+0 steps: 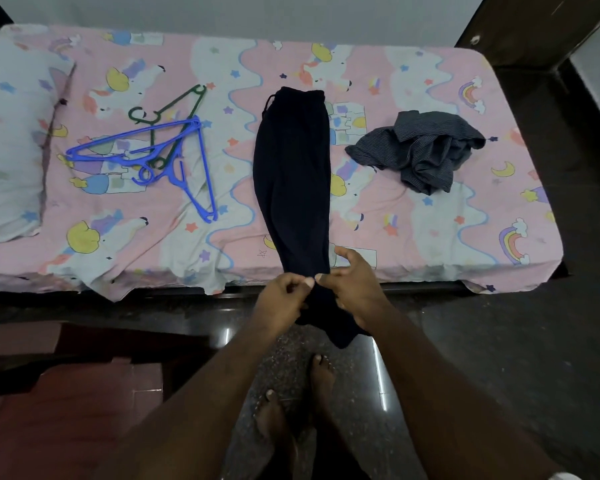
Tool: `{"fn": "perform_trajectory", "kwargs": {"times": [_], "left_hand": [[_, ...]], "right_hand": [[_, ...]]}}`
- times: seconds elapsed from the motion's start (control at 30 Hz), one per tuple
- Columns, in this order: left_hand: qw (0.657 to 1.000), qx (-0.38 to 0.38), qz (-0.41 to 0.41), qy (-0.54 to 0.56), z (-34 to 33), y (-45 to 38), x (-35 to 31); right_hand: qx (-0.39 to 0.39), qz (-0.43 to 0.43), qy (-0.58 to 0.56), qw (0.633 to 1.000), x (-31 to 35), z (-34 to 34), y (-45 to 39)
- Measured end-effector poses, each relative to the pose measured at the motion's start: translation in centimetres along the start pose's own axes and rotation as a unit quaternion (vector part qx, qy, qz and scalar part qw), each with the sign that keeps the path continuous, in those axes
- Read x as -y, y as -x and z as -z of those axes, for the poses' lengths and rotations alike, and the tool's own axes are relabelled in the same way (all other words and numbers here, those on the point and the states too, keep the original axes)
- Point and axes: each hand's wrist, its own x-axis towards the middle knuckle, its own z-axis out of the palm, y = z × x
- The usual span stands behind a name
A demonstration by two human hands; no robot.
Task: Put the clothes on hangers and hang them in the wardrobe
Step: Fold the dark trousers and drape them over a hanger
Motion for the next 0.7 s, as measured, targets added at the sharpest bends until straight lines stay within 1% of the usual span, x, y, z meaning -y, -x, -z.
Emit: {"fn": "perform_trajectory", "kwargs": {"times": [0.1, 0.2, 0.27, 0.33, 0.4, 0.53, 0.6, 0.7], "left_hand": [[0.998, -0.003, 0.026, 0.049, -0.9, 0.1, -1.5], [0.998, 0.007, 0.048, 0.050, -0.8, -0.2, -2.1], [0.999, 0.004, 0.045, 0.020, -1.0, -0.3, -2.4], [0.999, -0.004, 0.036, -0.014, -1.1, -0.3, -2.6], [0.999, -0.017, 0.040, -0.021, -1.2, -0.2, -3.0], [0.997, -0.063, 0.048, 0.003, -1.3, -0.5, -3.1], [0.995, -0.074, 0.062, 0.026, -1.2, -0.6, -3.2], [0.991, -0.065, 0.082, 0.080, -0.9, -0.5, -3.7]], "right_hand": [[-0.003, 0.027, 0.095, 0.995, 0.3, -0.4, 1.1], [-0.003, 0.056, 0.130, 0.990, -0.3, -1.1, 2.5], [-0.003, 0.048, 0.103, 0.994, -1.2, -1.6, 3.1], [-0.029, 0.031, 0.071, 0.997, -1.8, -1.7, 3.5], [-0.050, 0.034, 0.070, 0.996, -2.2, -1.7, 3.8], [-0.050, 0.051, 0.106, 0.992, -3.1, -2.0, 4.9], [-0.056, 0.054, 0.075, 0.994, -3.6, -2.5, 5.2], [-0.053, 0.046, 0.028, 0.997, -4.2, -3.1, 5.2]]}}
